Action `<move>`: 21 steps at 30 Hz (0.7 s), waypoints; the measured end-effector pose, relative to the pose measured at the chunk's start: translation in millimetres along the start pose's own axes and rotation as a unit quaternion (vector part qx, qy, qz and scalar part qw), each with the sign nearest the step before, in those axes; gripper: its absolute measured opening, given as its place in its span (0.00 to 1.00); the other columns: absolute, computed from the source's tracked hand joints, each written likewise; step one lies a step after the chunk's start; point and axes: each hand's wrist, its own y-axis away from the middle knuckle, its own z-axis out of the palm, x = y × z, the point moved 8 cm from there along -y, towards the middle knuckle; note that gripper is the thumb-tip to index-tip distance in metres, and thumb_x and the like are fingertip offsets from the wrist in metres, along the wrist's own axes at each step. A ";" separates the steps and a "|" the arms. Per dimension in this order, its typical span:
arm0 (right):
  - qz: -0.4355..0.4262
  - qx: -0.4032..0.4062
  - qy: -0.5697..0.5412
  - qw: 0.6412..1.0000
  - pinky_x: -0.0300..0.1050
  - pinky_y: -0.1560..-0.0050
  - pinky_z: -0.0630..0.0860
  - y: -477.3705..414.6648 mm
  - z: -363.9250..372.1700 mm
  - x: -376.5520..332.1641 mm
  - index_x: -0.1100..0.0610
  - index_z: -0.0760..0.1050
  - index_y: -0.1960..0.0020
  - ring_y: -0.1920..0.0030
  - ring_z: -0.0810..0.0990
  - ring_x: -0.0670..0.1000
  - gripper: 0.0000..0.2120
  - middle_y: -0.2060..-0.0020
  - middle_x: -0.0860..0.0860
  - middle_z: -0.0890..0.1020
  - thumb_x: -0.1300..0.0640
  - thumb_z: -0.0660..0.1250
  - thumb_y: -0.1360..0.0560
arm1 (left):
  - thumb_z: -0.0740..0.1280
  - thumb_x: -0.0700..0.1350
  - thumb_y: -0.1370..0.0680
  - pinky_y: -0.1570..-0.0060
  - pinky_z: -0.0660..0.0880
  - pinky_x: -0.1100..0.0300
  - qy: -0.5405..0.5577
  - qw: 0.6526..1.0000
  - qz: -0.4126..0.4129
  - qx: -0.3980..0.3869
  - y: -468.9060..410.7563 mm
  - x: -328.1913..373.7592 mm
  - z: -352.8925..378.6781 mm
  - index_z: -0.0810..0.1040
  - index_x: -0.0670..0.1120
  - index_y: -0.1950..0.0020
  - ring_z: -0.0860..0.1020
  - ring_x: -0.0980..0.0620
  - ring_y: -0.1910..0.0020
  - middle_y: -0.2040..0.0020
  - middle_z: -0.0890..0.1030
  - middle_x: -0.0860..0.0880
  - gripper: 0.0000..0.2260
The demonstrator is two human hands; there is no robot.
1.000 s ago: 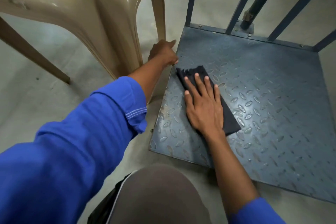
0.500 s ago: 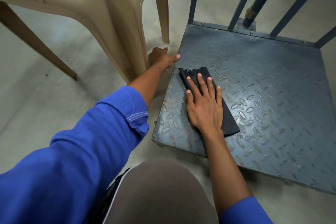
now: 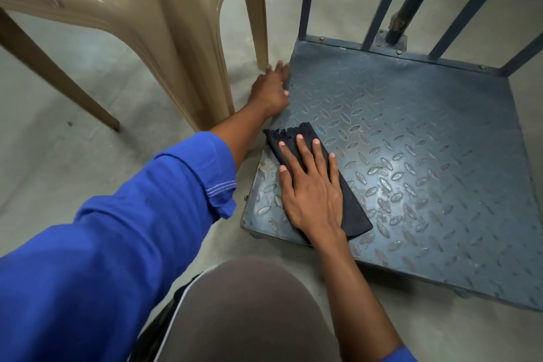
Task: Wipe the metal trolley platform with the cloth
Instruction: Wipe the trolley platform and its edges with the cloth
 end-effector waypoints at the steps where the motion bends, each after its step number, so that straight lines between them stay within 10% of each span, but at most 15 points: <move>1: -0.001 0.002 -0.001 1.000 0.58 0.17 0.44 0.0 0.2 -0.3 0.39 0.52 0.17 0.16 0.42 0.48 0.25 0.16 0.44 0.51 0.42 0.45 0.14 | 0.64 0.35 0.18 0.18 0.53 0.51 -0.033 0.998 0.036 -0.031 -0.8 7.3 8.1 0.53 0.49 0.14 0.51 0.42 0.15 0.14 0.50 0.48 0.35; 7: -0.035 -0.014 0.025 0.999 0.59 0.17 0.44 -4.5 2.4 -2.6 0.39 0.51 0.16 0.16 0.42 0.50 0.26 0.16 0.44 0.50 0.41 0.45 0.14 | 0.64 0.34 0.18 0.20 0.36 0.50 -0.158 0.971 0.148 -0.101 -1.5 16.9 29.3 0.43 0.43 0.14 0.39 0.44 0.16 0.14 0.41 0.44 0.39; 21: -0.316 -0.123 0.031 0.940 0.53 0.17 0.41 20.5 5.9 -32.2 0.36 0.54 0.18 0.16 0.43 0.46 0.23 0.16 0.41 0.52 0.42 0.49 0.13 | 0.62 0.35 0.19 0.17 0.42 0.52 -0.219 0.943 0.223 -0.117 6.6 16.1 24.3 0.41 0.43 0.14 0.42 0.44 0.15 0.14 0.41 0.43 0.39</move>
